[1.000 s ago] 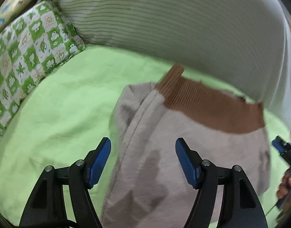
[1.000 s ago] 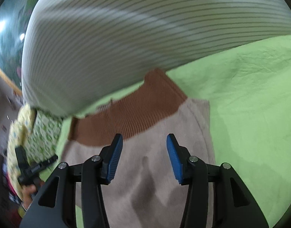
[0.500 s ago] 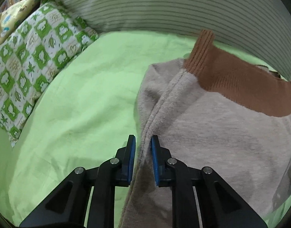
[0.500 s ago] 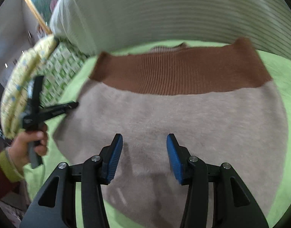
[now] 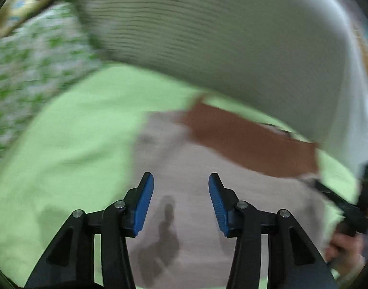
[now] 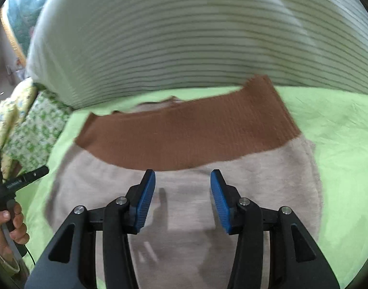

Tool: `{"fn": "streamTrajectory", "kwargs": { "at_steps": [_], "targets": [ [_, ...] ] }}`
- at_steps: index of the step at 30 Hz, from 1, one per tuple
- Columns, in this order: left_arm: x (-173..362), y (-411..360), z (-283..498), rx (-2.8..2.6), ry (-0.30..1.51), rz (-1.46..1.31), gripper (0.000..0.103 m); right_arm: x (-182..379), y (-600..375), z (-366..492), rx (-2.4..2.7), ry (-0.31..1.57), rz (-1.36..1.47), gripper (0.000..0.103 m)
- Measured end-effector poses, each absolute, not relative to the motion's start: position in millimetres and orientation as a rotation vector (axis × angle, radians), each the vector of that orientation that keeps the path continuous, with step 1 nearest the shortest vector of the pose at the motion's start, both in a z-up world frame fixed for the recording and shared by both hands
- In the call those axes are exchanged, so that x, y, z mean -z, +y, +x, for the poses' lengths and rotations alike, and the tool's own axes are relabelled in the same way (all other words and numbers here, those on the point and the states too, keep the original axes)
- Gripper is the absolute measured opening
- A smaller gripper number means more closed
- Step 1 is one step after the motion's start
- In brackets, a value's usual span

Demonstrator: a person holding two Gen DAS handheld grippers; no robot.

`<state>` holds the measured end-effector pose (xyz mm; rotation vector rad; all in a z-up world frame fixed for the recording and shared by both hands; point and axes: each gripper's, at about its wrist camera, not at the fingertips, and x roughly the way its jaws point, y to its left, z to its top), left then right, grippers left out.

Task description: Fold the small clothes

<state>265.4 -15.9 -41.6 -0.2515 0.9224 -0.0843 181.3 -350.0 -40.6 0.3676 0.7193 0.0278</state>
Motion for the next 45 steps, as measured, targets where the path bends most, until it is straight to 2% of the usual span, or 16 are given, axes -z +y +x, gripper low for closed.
{"fn": "streamTrajectory", "kwargs": {
  "at_steps": [5, 8, 14, 18, 21, 23, 25, 28, 29, 30, 31, 32, 33, 37, 41, 45],
  "targets": [
    [67, -96, 284, 0.360, 1.037, -0.097, 0.048, 49, -321, 192, -0.201, 0.772, 0.296, 0.048],
    [93, -119, 300, 0.402, 1.082, 0.017, 0.049, 65, -297, 208, -0.253, 0.861, 0.151, 0.041],
    [114, -111, 349, 0.254, 1.036, 0.089, 0.048, 76, -299, 235, -0.101, 0.829, -0.013, 0.034],
    [109, -98, 364, 0.216, 0.996, 0.062, 0.044, 68, -327, 239, 0.008, 0.772, 0.083, 0.032],
    [104, -68, 368, 0.144, 0.967, 0.001, 0.034, 64, -371, 227, 0.144, 0.729, 0.226, 0.031],
    [105, -46, 369, 0.101, 0.956, -0.035, 0.016, 64, -401, 210, 0.268, 0.701, 0.285, 0.030],
    [108, -31, 370, 0.089, 0.958, -0.077, 0.007, 67, -419, 198, 0.332, 0.700, 0.341, 0.029],
    [105, -30, 367, 0.051, 0.940, -0.105, 0.005, 65, -424, 185, 0.333, 0.675, 0.393, 0.025],
    [101, -35, 364, 0.041, 0.934, -0.107, 0.008, 61, -420, 182, 0.322, 0.669, 0.401, 0.028],
    [97, -44, 358, 0.048, 0.924, -0.112, 0.014, 57, -416, 178, 0.319, 0.663, 0.398, 0.028],
    [92, -52, 353, 0.072, 0.905, -0.112, 0.037, 52, -409, 173, 0.299, 0.651, 0.399, 0.028],
    [85, -61, 346, 0.094, 0.881, -0.099, 0.054, 47, -403, 168, 0.264, 0.639, 0.412, 0.029],
    [80, -69, 342, 0.123, 0.864, -0.092, 0.057, 45, -400, 163, 0.244, 0.635, 0.420, 0.030],
    [82, -110, 354, 0.261, 0.913, -0.057, 0.059, 44, -365, 167, 0.116, 0.677, 0.412, 0.033],
    [111, -143, 382, 0.137, 1.011, 0.093, 0.059, 52, -334, 177, 0.049, 0.745, 0.343, 0.033],
    [109, -129, 402, 0.000, 0.965, 0.086, 0.059, 57, -344, 179, 0.165, 0.780, 0.328, 0.034]
  ]
}}
